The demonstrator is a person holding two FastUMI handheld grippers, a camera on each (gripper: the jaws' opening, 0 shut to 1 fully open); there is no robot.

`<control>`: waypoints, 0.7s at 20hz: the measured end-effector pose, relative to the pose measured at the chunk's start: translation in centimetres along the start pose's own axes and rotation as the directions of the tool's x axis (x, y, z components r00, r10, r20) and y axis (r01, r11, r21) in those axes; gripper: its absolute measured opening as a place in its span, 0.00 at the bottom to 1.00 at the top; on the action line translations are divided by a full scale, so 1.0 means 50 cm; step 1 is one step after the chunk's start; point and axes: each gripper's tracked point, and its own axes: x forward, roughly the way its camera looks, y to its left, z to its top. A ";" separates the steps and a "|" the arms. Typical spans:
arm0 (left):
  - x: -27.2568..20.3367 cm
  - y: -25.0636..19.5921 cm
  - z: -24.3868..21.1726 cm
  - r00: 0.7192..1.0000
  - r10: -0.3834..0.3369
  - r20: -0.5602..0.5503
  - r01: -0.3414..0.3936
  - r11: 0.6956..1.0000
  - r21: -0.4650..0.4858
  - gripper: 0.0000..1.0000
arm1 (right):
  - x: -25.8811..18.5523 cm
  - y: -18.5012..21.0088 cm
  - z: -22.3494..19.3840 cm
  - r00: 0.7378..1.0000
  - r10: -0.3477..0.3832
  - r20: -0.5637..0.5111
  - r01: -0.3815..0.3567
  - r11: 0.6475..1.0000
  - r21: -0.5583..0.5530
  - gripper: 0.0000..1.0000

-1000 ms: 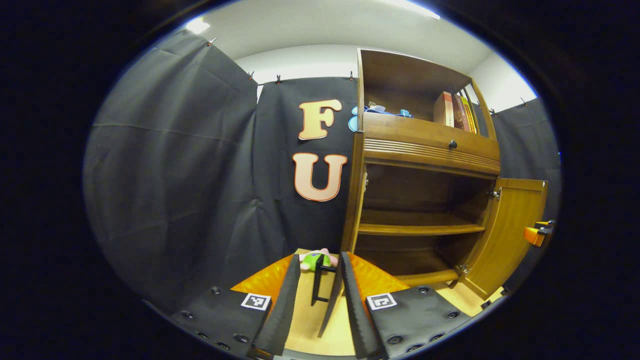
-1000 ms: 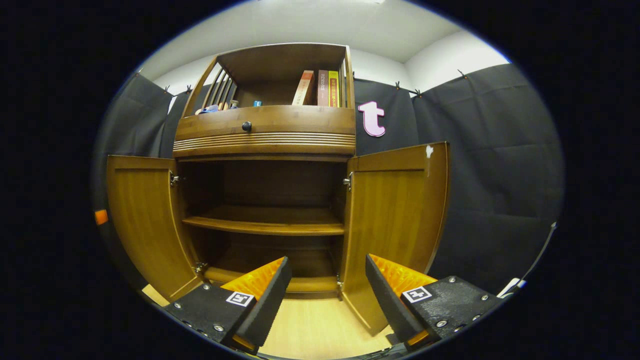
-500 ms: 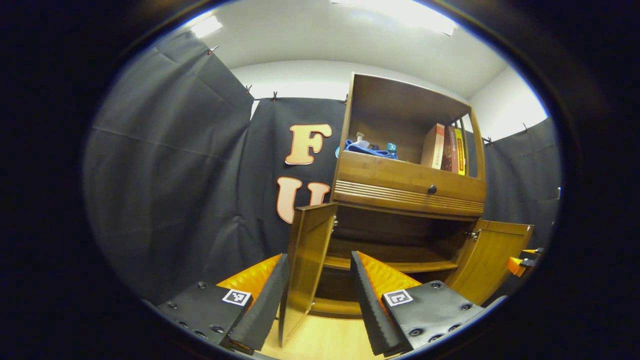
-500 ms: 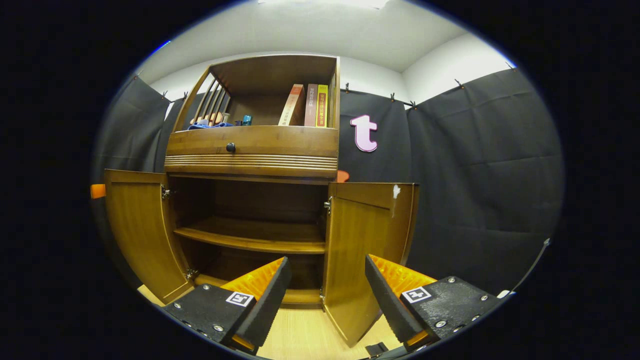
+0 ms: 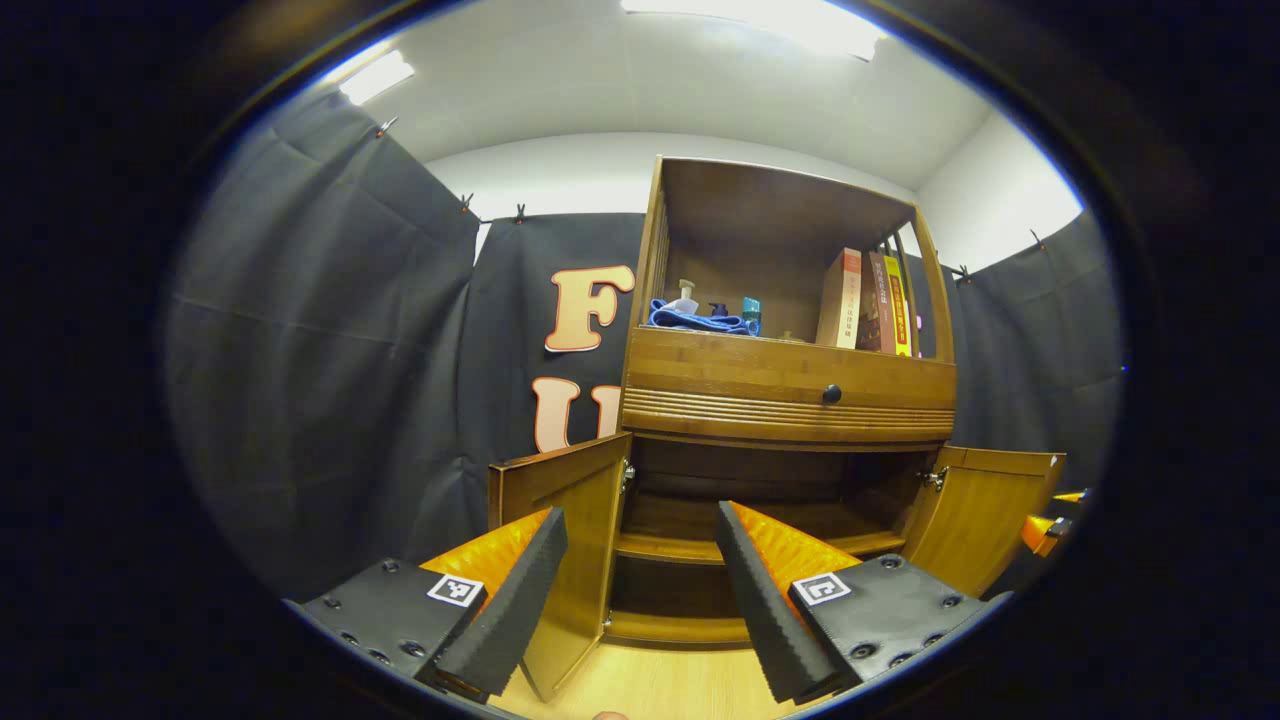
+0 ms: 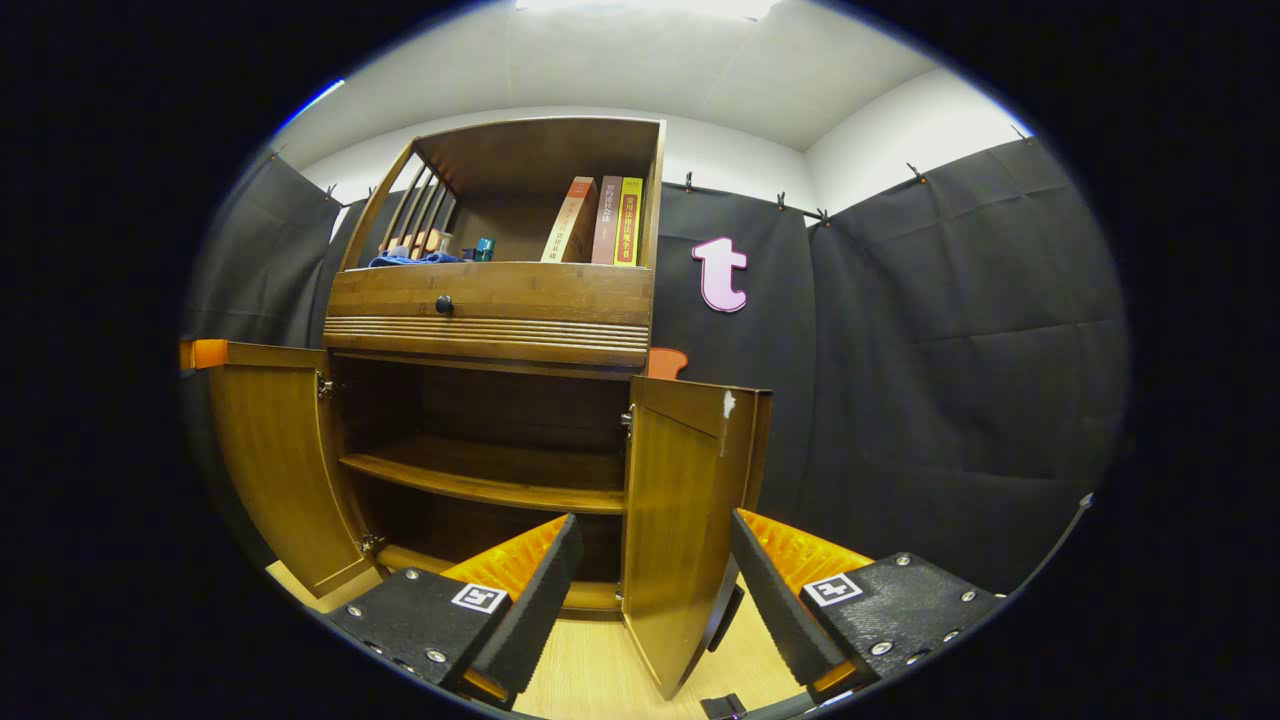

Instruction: Open the right door of the double-door shoe cabinet with the right hand, and open the left door with the left hand.

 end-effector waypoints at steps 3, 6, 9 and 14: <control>-0.005 -0.025 0.010 1.000 -0.004 0.014 0.004 1.000 0.017 0.95 | -0.002 -0.021 0.004 1.000 0.007 0.004 -0.007 1.000 0.001 1.00; -0.004 -0.041 0.010 1.000 -0.001 0.015 0.000 1.000 0.025 0.95 | -0.005 -0.031 0.001 1.000 0.015 0.005 -0.015 1.000 -0.009 1.00; -0.003 -0.049 -0.003 1.000 0.004 -0.006 -0.004 1.000 0.017 0.95 | -0.006 -0.034 -0.004 1.000 0.027 0.001 -0.027 1.000 -0.012 1.00; -0.012 -0.042 -0.028 0.999 0.004 -0.033 -0.003 0.999 0.038 0.95 | -0.020 -0.017 -0.017 0.999 0.037 -0.020 -0.038 0.999 -0.021 0.92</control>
